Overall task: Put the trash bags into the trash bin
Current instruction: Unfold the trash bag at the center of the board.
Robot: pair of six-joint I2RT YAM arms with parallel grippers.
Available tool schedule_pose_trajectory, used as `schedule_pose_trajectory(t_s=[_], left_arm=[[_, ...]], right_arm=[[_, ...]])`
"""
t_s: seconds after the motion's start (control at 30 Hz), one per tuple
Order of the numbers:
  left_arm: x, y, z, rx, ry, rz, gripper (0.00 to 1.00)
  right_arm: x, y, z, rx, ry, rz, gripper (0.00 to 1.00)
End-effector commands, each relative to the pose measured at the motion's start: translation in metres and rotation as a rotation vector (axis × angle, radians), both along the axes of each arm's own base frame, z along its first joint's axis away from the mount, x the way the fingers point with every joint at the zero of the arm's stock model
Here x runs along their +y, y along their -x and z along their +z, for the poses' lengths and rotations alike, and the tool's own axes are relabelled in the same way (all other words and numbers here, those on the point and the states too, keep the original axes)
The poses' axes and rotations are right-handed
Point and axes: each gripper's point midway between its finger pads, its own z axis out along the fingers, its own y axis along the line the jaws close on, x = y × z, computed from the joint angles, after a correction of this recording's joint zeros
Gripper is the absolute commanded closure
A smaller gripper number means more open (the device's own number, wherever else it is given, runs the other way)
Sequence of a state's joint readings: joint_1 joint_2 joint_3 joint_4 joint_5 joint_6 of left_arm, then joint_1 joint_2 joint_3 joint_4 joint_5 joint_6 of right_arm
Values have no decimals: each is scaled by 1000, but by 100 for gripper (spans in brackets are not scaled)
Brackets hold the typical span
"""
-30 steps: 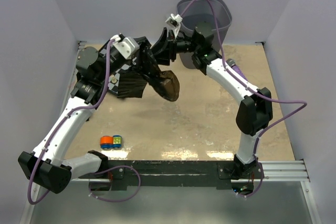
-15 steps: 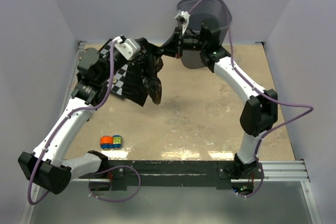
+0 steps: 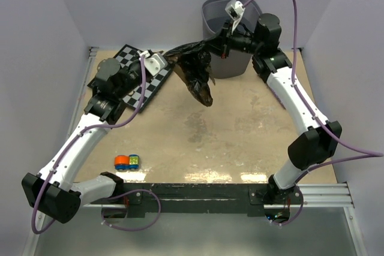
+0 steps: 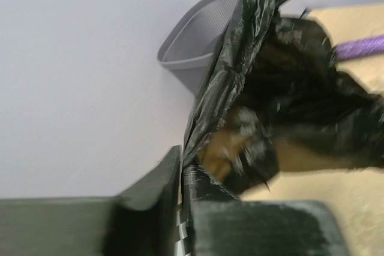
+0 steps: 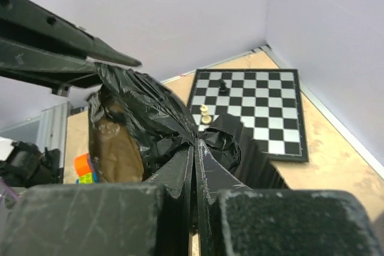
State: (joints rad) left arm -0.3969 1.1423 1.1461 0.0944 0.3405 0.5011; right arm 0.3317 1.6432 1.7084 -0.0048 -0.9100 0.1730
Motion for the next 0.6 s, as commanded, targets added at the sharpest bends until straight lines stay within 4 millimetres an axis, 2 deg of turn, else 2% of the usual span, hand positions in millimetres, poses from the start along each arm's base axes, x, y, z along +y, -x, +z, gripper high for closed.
schedule_pose_trajectory(t_s=[0.0,0.07,0.1,0.2,0.33,0.43,0.57], left_arm=[[-4,11,19,-50,-24,-70,66],[-14,21,24,-50,-31,-145,51],[-17,23,27,-48,-36,-166,48],[-23,20,33,-21,-38,-195,44],[-34,17,58,-37,-36,-248,41],[-47,7,50,10,-75,-302,41],[-57,4,30,6,-193,-377,41]], right_arm=[[-26,-22,6,-33,18,-140,100],[-26,-25,8,-45,32,-151,100],[-26,-26,9,-52,38,-151,100],[-24,-27,12,-71,44,-153,100],[-16,-21,14,-101,62,-141,100],[-11,-14,19,-122,70,-126,100],[-9,-8,27,-138,63,-119,100]])
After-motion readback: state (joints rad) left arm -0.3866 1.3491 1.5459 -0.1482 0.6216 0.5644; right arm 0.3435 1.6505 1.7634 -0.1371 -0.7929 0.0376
